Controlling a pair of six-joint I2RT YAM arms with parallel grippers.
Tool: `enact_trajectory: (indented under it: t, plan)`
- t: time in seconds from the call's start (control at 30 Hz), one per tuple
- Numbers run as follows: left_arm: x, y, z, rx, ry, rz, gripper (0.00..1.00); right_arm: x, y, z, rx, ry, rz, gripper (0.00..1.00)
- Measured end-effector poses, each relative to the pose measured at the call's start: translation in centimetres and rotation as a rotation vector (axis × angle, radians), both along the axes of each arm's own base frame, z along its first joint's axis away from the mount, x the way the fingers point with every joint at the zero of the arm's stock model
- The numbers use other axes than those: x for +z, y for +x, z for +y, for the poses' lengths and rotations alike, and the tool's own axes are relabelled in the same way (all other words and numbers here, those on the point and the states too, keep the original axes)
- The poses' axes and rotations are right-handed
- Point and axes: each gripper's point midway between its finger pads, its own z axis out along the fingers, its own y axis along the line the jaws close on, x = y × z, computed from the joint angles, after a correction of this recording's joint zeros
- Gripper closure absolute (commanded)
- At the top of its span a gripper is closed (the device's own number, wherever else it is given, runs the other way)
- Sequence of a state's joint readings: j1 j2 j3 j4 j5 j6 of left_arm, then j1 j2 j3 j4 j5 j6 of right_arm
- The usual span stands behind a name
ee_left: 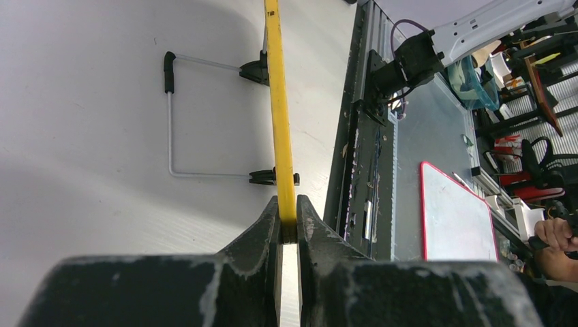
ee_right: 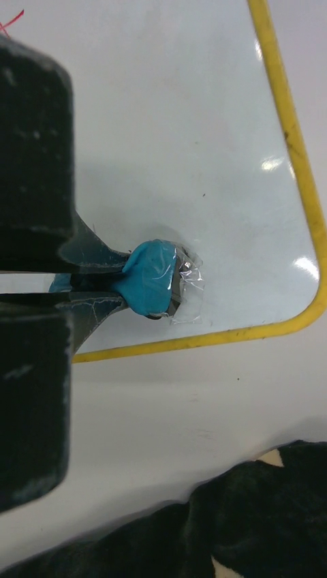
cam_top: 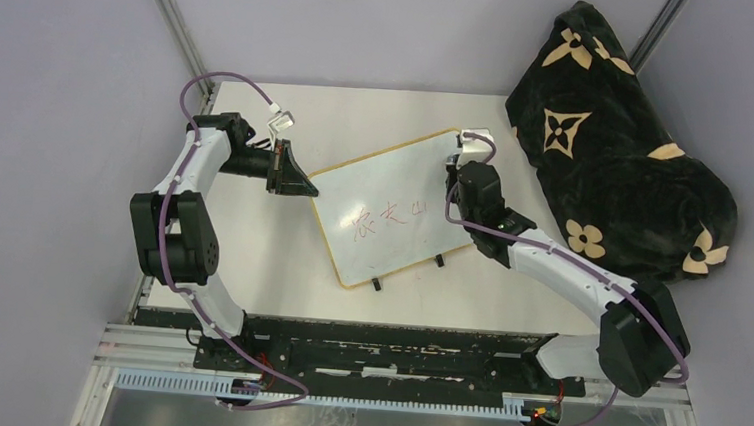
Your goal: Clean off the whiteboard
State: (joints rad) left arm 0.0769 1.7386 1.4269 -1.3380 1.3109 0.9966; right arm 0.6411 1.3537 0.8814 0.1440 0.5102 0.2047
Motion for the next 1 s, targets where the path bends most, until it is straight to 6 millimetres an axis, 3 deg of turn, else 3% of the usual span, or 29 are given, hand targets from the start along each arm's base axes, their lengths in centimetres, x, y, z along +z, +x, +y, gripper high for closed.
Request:
enact_trajectory:
  t: [0.2, 0.57, 1.0]
  plan:
    - [0.0, 0.0, 0.0, 0.0, 0.0, 0.001, 0.97, -1.1, -0.7, -1.0, -0.017, 0.015, 0.02, 0.99]
    - [0.0, 0.0, 0.0, -0.002, 0.0, -0.004, 0.97, -2.0, -2.0, 0.7, 0.076, 0.088, 0.059, 0.99]
    - [0.0, -0.1, 0.1, -0.002, 0.0, -0.001, 0.97, -4.3, -5.9, 7.5, 0.23, 0.089, 0.088, 0.99]
